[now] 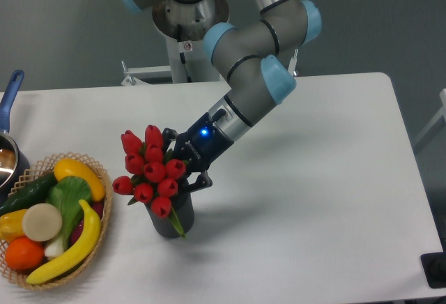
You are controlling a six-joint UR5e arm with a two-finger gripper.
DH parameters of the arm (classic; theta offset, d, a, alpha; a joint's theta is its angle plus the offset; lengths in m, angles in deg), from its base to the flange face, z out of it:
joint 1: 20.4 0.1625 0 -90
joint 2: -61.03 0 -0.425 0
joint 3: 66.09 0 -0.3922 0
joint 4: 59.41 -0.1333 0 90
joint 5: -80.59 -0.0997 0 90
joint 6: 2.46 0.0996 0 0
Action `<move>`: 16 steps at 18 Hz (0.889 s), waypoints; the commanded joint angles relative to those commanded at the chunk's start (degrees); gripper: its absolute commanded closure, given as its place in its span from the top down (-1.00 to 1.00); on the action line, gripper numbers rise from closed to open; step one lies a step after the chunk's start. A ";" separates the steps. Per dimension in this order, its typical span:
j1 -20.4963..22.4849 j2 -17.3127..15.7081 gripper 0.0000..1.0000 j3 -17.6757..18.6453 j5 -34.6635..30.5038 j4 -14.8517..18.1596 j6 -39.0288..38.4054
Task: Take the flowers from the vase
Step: 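Lift the gripped tulip bouquet up out of the grey vase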
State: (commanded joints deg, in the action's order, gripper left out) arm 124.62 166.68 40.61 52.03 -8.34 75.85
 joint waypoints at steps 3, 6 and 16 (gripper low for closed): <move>0.09 -1.58 -0.12 -0.17 0.18 0.00 -1.57; 0.61 -3.69 -0.11 -1.05 0.26 0.00 -5.00; 1.23 -8.70 -0.11 -4.03 4.04 0.09 -15.02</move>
State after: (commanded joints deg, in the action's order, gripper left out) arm 125.85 157.97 36.58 56.07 -8.26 60.84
